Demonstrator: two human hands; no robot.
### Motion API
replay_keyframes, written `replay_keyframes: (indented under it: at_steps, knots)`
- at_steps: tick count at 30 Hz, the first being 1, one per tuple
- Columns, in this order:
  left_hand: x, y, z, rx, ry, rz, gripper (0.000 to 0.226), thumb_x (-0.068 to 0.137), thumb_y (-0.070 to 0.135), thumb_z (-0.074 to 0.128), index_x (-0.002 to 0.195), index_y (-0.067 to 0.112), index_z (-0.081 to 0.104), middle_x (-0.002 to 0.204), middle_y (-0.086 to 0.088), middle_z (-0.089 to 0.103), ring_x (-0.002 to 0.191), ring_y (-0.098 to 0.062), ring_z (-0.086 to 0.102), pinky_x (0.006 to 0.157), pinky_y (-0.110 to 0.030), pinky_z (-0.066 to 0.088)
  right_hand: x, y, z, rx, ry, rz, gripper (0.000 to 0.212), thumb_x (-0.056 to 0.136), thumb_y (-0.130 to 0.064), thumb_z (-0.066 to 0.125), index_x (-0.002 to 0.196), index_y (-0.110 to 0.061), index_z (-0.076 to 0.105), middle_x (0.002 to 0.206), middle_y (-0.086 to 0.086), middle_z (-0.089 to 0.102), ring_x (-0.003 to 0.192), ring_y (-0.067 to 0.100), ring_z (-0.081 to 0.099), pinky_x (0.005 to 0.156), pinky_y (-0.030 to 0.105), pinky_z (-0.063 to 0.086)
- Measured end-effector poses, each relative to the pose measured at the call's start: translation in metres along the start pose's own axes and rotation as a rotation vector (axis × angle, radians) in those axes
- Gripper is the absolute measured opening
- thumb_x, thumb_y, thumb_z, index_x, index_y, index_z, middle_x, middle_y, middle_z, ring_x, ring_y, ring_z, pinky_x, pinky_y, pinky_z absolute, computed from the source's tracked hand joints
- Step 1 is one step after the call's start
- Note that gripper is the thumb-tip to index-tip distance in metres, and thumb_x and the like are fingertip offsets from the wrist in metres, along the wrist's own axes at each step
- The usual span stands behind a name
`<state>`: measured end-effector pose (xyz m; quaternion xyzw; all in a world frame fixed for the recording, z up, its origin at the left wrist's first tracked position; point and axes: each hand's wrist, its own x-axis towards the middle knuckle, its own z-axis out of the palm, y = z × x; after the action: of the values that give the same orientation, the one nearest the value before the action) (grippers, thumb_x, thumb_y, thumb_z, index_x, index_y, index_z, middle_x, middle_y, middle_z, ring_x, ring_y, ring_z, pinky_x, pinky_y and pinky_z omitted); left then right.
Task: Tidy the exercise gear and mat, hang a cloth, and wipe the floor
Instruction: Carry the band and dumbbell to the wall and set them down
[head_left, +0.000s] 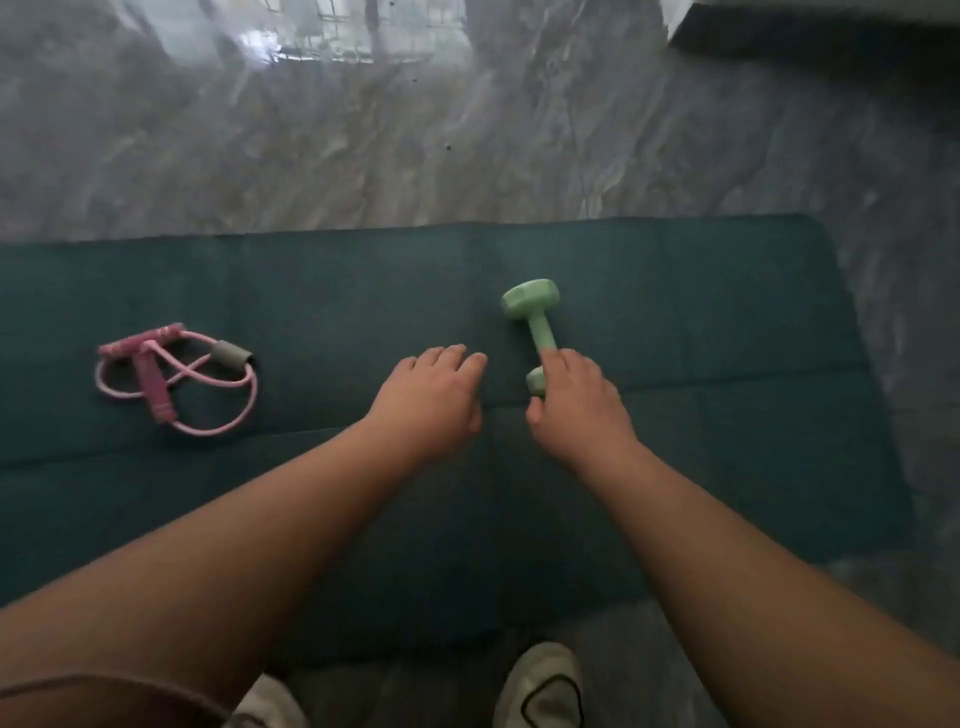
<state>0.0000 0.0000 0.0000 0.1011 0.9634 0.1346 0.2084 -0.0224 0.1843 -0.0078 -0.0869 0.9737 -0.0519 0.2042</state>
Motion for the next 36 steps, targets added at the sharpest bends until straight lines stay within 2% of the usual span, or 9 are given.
replay_keyframes:
  at_steps: [3,9,13,16,20,25,30,32,36]
  knots:
    - [0.028,-0.011,0.029,-0.044,0.002,-0.039,0.059,0.095,0.031,0.041,0.151,0.019,0.027,0.157,-0.008,0.032,0.142,-0.028,0.032,0.114,-0.044,0.030,0.041,0.012,0.025,0.068,0.037,0.094,0.048,0.092,-0.028,0.052,0.134,-0.008,0.042,0.131,0.011,0.046,0.122,0.031,0.044,0.096,0.043,0.040]
    - [0.073,-0.014,0.045,0.015,0.039,0.028,0.058,0.092,0.032,0.047,0.146,0.019,0.032,0.151,-0.009,0.039,0.137,-0.029,0.038,0.109,-0.044,0.036,0.109,0.015,0.043,0.146,-0.019,0.236,0.043,0.093,-0.030,0.057,0.127,-0.007,0.043,0.133,0.015,0.048,0.123,0.035,0.049,0.093,0.043,0.044]
    - [0.068,-0.029,0.036,0.066,0.052,0.055,0.059,0.092,0.029,0.046,0.148,0.020,0.029,0.152,-0.009,0.037,0.138,-0.028,0.036,0.110,-0.044,0.035,0.128,0.011,0.051,0.186,-0.138,0.362,0.044,0.093,-0.028,0.059,0.128,-0.008,0.040,0.129,0.014,0.058,0.119,0.035,0.057,0.086,0.039,0.045]
    - [0.050,-0.047,0.029,0.095,0.043,0.035,0.060,0.091,0.027,0.046,0.148,0.020,0.028,0.149,-0.008,0.039,0.135,-0.028,0.039,0.107,-0.044,0.037,0.123,0.003,0.047,0.161,-0.143,0.420,0.041,0.093,-0.021,0.056,0.129,-0.008,0.039,0.130,0.014,0.057,0.121,0.035,0.057,0.090,0.042,0.046]
    - [0.027,-0.071,0.014,0.185,0.007,0.057,0.062,0.091,0.030,0.049,0.148,0.021,0.027,0.151,-0.008,0.038,0.136,-0.029,0.039,0.106,-0.044,0.039,0.092,-0.018,0.047,0.071,-0.105,0.318,0.036,0.093,-0.011,0.047,0.128,-0.006,0.039,0.129,0.015,0.057,0.117,0.038,0.058,0.088,0.044,0.047]
    - [-0.010,-0.108,-0.014,0.256,-0.013,0.066,0.056,0.090,0.030,0.045,0.144,0.023,0.031,0.142,-0.005,0.046,0.126,-0.027,0.048,0.097,-0.043,0.044,0.068,-0.069,0.030,-0.015,-0.221,0.082,0.036,0.090,-0.010,0.049,0.124,-0.005,0.037,0.122,0.016,0.058,0.111,0.037,0.060,0.079,0.041,0.045]
    - [-0.055,-0.179,0.006,0.290,-0.078,-0.098,0.049,0.087,0.023,0.051,0.134,0.019,0.040,0.131,-0.009,0.051,0.119,-0.030,0.049,0.095,-0.046,0.044,0.065,-0.132,0.043,-0.028,-0.244,-0.051,0.042,0.088,-0.009,0.047,0.127,-0.011,0.035,0.114,0.013,0.061,0.100,0.035,0.062,0.077,0.040,0.046]
    - [-0.066,-0.208,0.021,0.281,-0.061,-0.178,0.053,0.087,0.022,0.051,0.138,0.017,0.038,0.141,-0.013,0.045,0.130,-0.033,0.042,0.103,-0.049,0.039,0.065,-0.152,0.054,-0.016,-0.234,-0.072,0.043,0.088,-0.010,0.048,0.128,-0.014,0.035,0.113,0.011,0.062,0.099,0.034,0.063,0.077,0.041,0.046]
    - [-0.083,-0.248,0.034,0.220,-0.049,-0.369,0.069,0.090,0.028,0.054,0.151,0.020,0.022,0.163,-0.015,0.011,0.150,-0.035,0.006,0.116,-0.062,0.013,0.063,-0.185,0.072,-0.018,-0.218,-0.131,0.041,0.087,-0.009,0.049,0.125,-0.016,0.036,0.107,0.009,0.063,0.093,0.032,0.064,0.076,0.042,0.049]
